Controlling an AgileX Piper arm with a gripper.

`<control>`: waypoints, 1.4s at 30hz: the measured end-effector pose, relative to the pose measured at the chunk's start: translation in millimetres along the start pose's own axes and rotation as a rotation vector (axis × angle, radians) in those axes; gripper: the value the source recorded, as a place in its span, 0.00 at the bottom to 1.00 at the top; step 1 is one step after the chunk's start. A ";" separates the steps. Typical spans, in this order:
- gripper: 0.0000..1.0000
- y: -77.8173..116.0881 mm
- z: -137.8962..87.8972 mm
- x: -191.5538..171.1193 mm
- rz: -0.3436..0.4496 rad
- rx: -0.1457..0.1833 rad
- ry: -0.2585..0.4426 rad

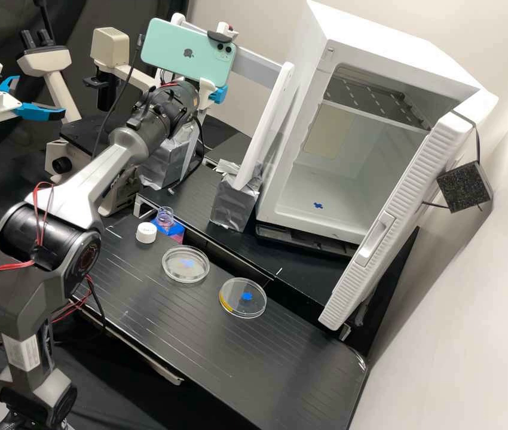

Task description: Use the pipette

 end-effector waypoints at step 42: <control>1.00 -10.3 3.7 13.0 0.057 -0.034 -0.012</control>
